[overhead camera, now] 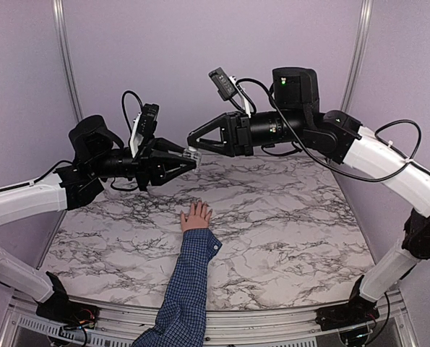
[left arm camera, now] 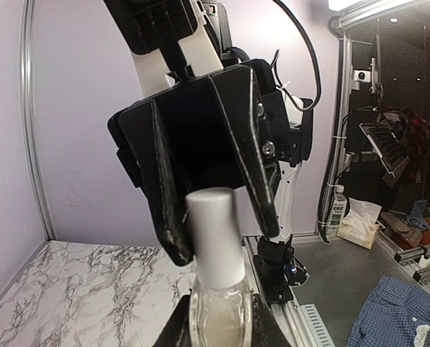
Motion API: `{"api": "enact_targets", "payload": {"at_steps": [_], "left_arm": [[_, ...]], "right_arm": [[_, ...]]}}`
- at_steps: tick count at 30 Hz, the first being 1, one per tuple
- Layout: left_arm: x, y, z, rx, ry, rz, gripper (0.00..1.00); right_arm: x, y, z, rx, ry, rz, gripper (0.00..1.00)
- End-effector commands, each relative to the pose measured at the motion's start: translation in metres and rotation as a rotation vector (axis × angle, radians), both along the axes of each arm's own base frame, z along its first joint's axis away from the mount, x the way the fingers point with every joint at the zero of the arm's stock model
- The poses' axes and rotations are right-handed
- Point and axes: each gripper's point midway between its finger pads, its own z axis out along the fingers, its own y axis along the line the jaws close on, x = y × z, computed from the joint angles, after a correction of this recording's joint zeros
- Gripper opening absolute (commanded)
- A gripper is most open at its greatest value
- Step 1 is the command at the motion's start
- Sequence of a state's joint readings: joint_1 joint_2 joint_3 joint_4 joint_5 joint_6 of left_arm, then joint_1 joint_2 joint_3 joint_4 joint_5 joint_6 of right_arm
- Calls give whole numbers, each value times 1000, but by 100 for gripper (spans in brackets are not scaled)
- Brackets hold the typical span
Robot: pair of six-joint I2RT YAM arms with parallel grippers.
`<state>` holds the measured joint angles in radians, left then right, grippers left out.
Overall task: Paint the nails
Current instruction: Open the cap of the nail polish bottle.
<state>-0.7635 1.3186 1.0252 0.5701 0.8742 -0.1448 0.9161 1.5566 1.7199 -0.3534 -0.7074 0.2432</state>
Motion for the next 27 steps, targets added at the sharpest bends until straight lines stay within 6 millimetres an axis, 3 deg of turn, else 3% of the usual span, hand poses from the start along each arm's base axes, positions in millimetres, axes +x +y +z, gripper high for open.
{"api": "enact_targets", "payload": {"at_steps": [1, 13, 19, 27], "left_arm": [[-1, 6, 5, -11, -23, 3, 0], [4, 7, 6, -13, -12, 25, 0], [4, 6, 7, -15, -14, 27, 0], [5, 7, 8, -16, -15, 29, 0]], "right_arm": [[-1, -1, 17, 32, -18, 13, 22], [-1, -5, 27, 57, -64, -2, 1], [-4, -3, 13, 21, -43, 18, 22], [-3, -3, 6, 5, -31, 6, 26]]}}
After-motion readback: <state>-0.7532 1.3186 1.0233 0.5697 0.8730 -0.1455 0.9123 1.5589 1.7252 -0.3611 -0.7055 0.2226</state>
